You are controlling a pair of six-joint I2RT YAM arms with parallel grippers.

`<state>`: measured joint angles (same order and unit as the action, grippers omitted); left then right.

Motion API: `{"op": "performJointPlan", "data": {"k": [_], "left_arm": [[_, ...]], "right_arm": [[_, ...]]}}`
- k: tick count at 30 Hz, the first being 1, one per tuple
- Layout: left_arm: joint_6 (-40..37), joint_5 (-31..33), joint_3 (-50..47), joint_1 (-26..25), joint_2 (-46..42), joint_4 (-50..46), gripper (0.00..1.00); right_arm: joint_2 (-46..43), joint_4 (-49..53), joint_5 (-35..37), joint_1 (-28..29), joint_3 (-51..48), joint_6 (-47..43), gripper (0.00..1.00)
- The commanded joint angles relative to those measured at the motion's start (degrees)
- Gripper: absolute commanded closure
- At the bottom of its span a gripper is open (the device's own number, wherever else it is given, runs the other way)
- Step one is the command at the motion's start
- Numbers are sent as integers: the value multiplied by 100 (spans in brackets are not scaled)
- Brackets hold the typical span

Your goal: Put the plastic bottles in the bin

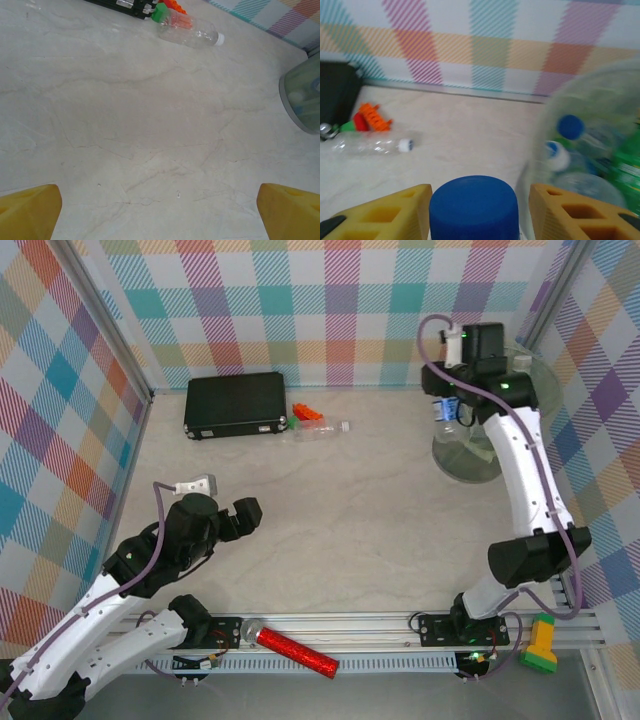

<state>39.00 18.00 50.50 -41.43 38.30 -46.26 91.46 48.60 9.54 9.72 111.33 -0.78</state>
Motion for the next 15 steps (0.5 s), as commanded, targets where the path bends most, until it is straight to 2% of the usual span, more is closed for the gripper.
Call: {"op": "performJointPlan", "data": {"k": [1, 8, 15], "left_arm": [[-147, -98, 141, 59, -8, 143, 0], [-135, -135, 93, 61, -7, 204, 0], [-115, -82, 134, 63, -7, 144, 0]], "right_arm": [[-301, -302, 64, -371, -65, 489, 49], [-261, -612, -19, -980, 51, 1133, 48], [-262, -1909, 523, -1117, -255, 1370, 48]]}}
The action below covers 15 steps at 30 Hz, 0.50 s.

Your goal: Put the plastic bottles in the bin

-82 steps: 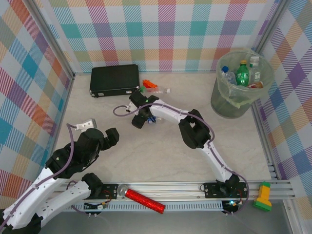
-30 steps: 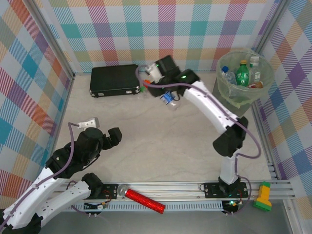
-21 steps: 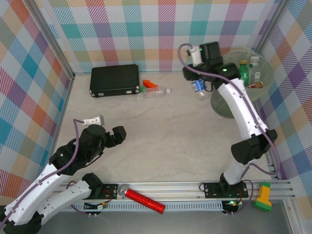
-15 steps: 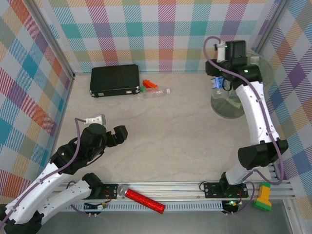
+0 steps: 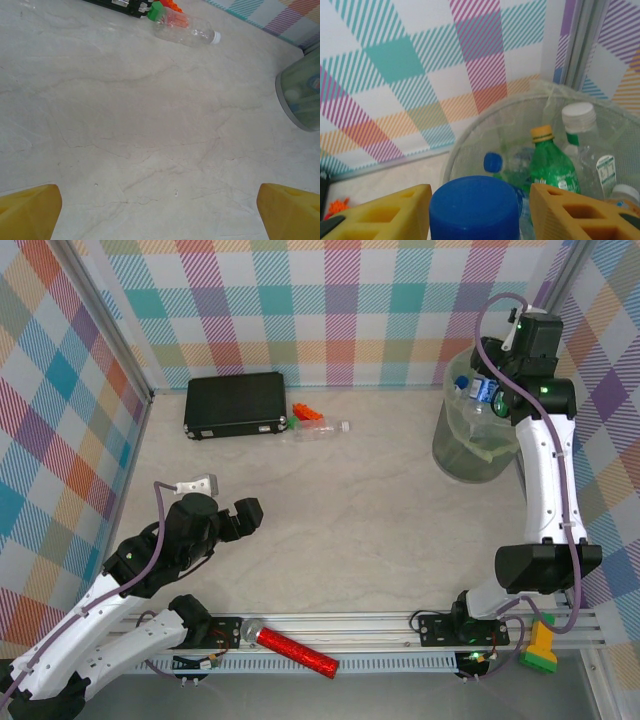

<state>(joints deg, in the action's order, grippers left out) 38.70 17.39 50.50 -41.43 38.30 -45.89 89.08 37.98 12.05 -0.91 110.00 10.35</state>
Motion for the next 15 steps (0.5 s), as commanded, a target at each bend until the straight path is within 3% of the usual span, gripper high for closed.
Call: {"op": "performJointPlan", "data": {"k": [1, 8, 15], "left_arm": [[-91, -8, 151, 57, -7, 93, 0], [-88, 50, 256, 56, 72, 15, 0], [-112, 153, 484, 57, 241, -94, 0]], "right_arm": [[-1, -1004, 360, -51, -133, 328, 48], [4, -3153, 721, -58, -992, 221, 48], [352, -4549, 931, -50, -1486, -157, 47]]}}
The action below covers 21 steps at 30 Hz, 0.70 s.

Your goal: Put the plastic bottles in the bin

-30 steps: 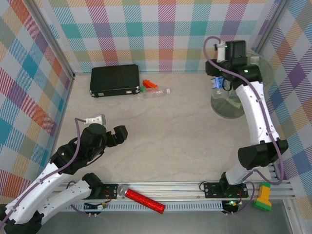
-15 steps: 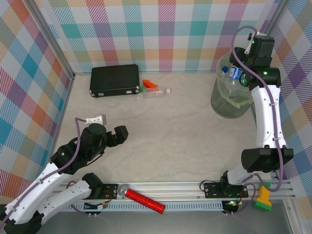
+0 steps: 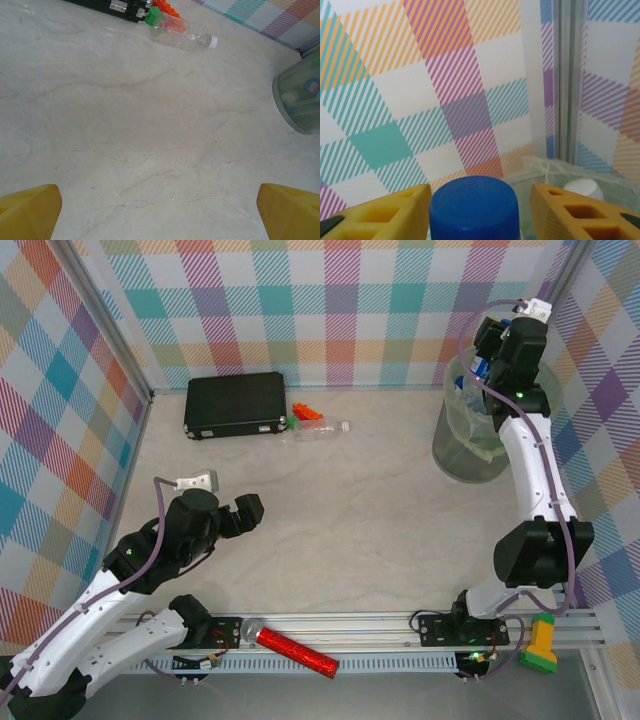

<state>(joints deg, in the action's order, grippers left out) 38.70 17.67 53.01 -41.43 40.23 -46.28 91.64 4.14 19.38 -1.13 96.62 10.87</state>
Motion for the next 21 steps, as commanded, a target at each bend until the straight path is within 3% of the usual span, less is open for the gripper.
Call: {"op": "performJointPlan", "data": {"k": [1, 5, 17, 18, 19, 20, 21], "left_arm": [[-114, 139, 272, 58, 93, -69, 0], [-116, 148, 421, 63, 250, -100, 0], [-76, 147, 610, 62, 639, -100, 0], [-71, 155, 610, 59, 646, -100, 0], [-72, 164, 595, 57, 655, -100, 0], [-65, 173, 592, 62, 654, -100, 1], [-56, 171, 579, 59, 649, -100, 0]], "right_arm": [[120, -1372, 207, -32, -250, -221, 47], [236, -2114, 206, -21, -542, -295, 48], [952, -2950, 67, 5, -559, -1170, 42], [952, -2899, 21, 2, -570, -1129, 35], [949, -2810, 3, 5, -565, -1117, 11], [955, -2753, -4, 9, -557, -1107, 1], [947, -2708, 0, 16, -549, -1090, 1]]}}
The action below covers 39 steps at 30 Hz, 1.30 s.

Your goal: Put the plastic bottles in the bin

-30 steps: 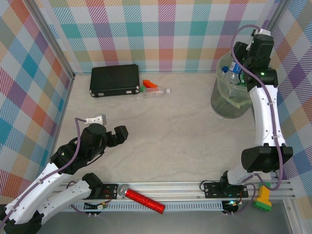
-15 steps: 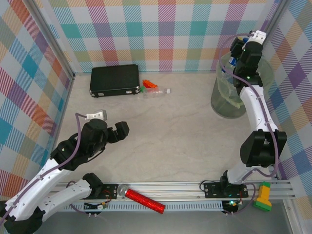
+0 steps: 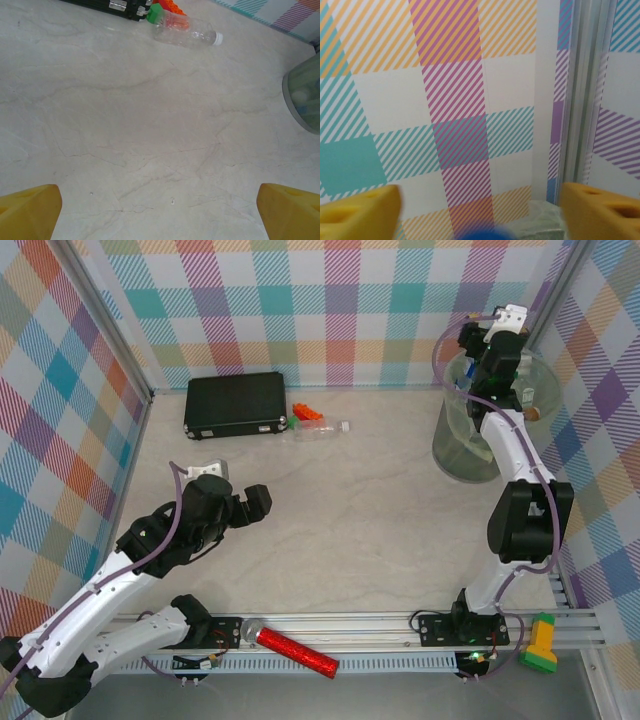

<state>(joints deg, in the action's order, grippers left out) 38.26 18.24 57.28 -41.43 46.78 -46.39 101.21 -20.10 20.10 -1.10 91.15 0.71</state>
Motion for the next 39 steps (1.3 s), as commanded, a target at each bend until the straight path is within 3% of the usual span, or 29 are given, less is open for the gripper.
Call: {"op": "performJointPlan", "data": {"k": [1, 8, 20, 26, 31, 39], "left_arm": [[-18, 119, 147, 57, -23, -96, 0], [-33, 105, 35, 58, -118, -54, 0], [-73, 7, -207, 57, -429, -10, 0], [-171, -22, -269, 56, -521, -2, 0], [-291, -126, -341, 61, -387, 217, 1], [-549, -114, -393, 56, 222, 717, 1]], "right_arm": [[-37, -191, -46, 12, 11, -43, 1], [-500, 334, -251, 13, -105, 230, 1], [-725, 2939, -956, 13, 916, 704, 1], [-1027, 3129, -1422, 36, 676, 1033, 1], [-1262, 3493, -1585, 374, 604, 964, 1], [-1756, 3681, -1622, 1389, -142, 994, 1]]}}
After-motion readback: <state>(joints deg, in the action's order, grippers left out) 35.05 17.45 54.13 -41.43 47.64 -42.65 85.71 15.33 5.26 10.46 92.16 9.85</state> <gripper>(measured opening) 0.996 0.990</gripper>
